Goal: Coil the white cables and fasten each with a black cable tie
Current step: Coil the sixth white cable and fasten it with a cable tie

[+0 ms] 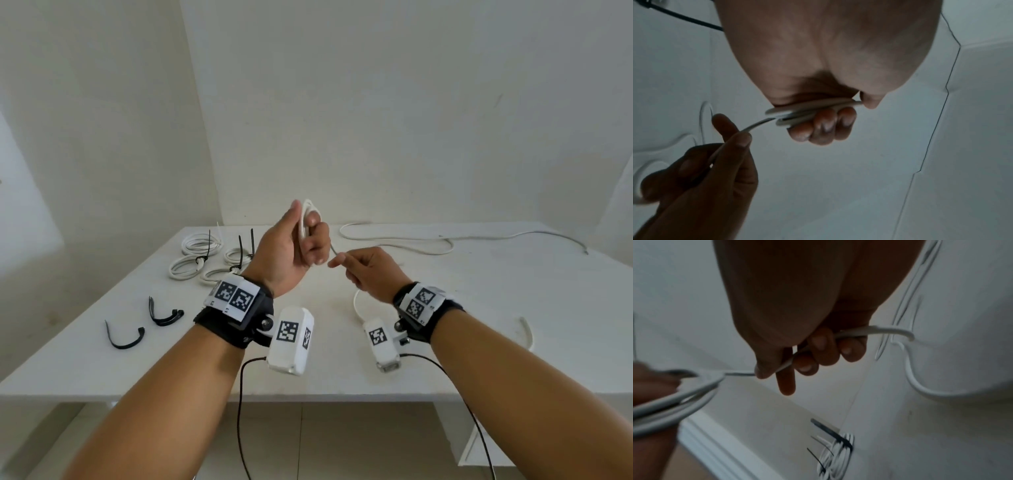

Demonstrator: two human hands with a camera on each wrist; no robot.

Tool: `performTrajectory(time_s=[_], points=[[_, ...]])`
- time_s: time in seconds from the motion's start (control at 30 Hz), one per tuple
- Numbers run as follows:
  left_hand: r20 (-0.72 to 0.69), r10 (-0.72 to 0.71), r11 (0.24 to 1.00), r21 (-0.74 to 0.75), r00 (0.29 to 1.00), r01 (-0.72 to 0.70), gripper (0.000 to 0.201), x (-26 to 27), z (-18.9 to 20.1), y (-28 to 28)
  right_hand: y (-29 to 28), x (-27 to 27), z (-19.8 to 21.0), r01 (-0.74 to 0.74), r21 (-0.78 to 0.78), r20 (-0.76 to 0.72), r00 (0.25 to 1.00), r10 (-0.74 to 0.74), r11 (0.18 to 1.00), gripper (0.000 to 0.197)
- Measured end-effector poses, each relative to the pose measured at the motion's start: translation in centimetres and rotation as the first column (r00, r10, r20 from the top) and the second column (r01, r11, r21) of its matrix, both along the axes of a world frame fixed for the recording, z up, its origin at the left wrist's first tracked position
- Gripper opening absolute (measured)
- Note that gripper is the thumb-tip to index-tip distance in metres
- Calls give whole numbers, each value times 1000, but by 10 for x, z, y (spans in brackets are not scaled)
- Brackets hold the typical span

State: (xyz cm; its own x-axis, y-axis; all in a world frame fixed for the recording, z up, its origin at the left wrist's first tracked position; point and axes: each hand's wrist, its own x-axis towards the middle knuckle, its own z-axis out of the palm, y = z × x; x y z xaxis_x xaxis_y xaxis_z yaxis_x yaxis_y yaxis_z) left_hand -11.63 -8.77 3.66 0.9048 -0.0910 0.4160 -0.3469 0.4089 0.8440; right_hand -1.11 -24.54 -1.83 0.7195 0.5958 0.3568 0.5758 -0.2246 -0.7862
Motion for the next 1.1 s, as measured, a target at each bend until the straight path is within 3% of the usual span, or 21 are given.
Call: performTrajectory(time_s=[0.1, 0.17, 0.23, 0.4, 0.57, 0.7, 0.8, 0.9, 0.97, 1.1], points=[[7, 285, 949, 136, 959, -283, 31, 12, -3, 5, 10, -11, -4, -27, -126, 82, 996, 38, 992, 27], [96, 470, 823, 312, 877, -475, 34, 19, -10, 9, 15, -18, -4, -43, -224, 180, 980, 85, 974, 28], [126, 541, 751, 373, 831, -545, 35, 23, -17, 11, 18, -24, -3, -63, -281, 222, 967, 129, 958, 30], [-59, 466, 874, 189, 883, -448, 34, 22, -16, 13, 20, -31, -9, -74, -353, 262, 949, 174, 933, 29], [-138, 313, 948, 105, 940, -300, 38, 16, -21, 14, 15, -19, 2, 85, -323, 332, 943, 28, 943, 30], [-138, 220, 975, 15, 966, -220, 37, 13, -15, 7, 17, -22, 4, 59, -341, 314, 948, 55, 938, 30], [-114, 327, 944, 87, 938, -319, 37, 18, -14, 4, 24, -32, 6, -14, -351, 281, 952, 120, 936, 29], [77, 548, 771, 341, 833, -538, 41, 24, -22, 3, 29, -36, 10, -27, -360, 279, 951, 135, 933, 30], [148, 587, 714, 370, 796, -595, 42, 26, -26, 4, 30, -35, 11, -13, -377, 268, 956, 122, 926, 31], [120, 572, 790, 187, 811, -584, 36, 27, -29, 9, 27, -34, 9, 4, -394, 234, 968, 96, 919, 33]])
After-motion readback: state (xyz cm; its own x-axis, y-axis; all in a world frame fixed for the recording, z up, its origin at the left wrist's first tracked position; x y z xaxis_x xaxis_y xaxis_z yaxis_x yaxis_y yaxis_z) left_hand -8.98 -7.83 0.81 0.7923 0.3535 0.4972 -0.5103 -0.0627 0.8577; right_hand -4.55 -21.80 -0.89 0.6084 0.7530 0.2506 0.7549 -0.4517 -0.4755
